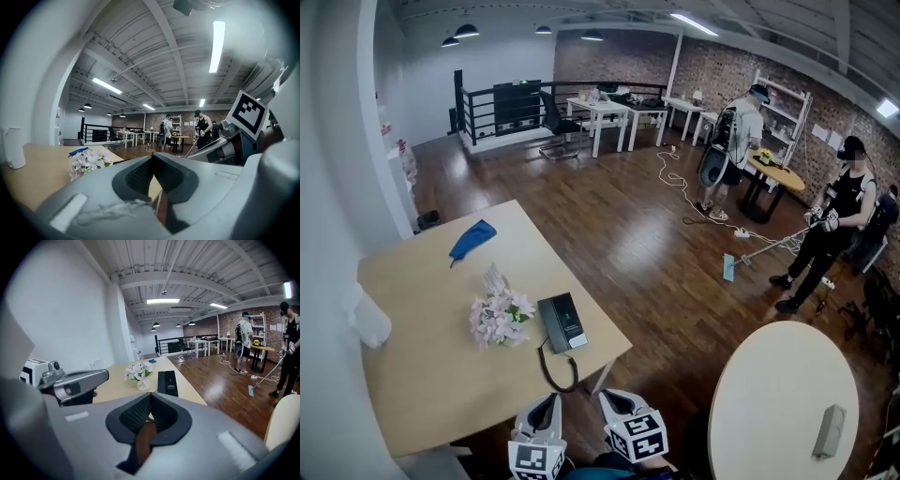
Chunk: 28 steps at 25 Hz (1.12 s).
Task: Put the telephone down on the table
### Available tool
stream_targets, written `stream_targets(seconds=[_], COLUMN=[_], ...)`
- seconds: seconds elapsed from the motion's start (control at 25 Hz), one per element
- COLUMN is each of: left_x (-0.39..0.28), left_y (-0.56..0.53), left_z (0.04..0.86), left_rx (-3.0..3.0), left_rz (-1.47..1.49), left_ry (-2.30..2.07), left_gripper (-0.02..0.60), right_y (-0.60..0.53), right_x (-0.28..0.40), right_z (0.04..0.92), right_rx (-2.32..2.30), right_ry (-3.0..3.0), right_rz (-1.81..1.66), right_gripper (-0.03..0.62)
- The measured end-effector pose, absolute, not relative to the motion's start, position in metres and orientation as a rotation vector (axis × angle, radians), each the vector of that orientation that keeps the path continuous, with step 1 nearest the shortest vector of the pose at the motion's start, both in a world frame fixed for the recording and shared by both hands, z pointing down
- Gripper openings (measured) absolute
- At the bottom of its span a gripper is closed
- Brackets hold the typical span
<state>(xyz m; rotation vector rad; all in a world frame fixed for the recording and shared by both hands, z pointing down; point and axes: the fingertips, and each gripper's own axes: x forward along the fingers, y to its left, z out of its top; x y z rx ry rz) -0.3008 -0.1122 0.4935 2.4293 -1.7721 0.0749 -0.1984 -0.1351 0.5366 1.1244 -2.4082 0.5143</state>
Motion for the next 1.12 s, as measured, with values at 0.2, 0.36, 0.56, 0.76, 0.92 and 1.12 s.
stream_targets(seconds=[0.2,0.36,0.56,0.76,0.92,1.12], left_x=[-0.281,-0.248,-0.223,-0.219,-0.223,-0.237], left_y=[-0.102,-0.090,-0.071,-0.051,-0.044,-0.032], left_z=[0.492,0.493,0.501,0.502,0.500,0.503], left_rx=[2.393,2.371,2.323,2.287,2.307,2.346], left_rz=[0.131,0.150,0.201,0.237,0.228,0.226], left_ry=[-1.823,-1.843,-1.874,-1.916,-1.913,-1.874], left_gripper=[0.014,0.014,0.014,0.014,0.014,0.014], right_y=[-0.116,-0.095,-0.077,-0.073,-0.072,-0.065], right_x=[-0.186,-0.159,-0.138,-0.133,-0.133,-0.135], right_z=[0.536,0.544,0.562,0.555,0.545,0.535], right_rx=[1.052,1.015,0.970,0.969,1.018,1.133], right_ry=[-2.453,-2.474,-2.484,-2.509,-2.504,-2.474], right_rz=[0.505,0.489,0.483,0.442,0.398,0.382], right_gripper=[-0.008,-0.008,-0.008,-0.006,-0.006,-0.006])
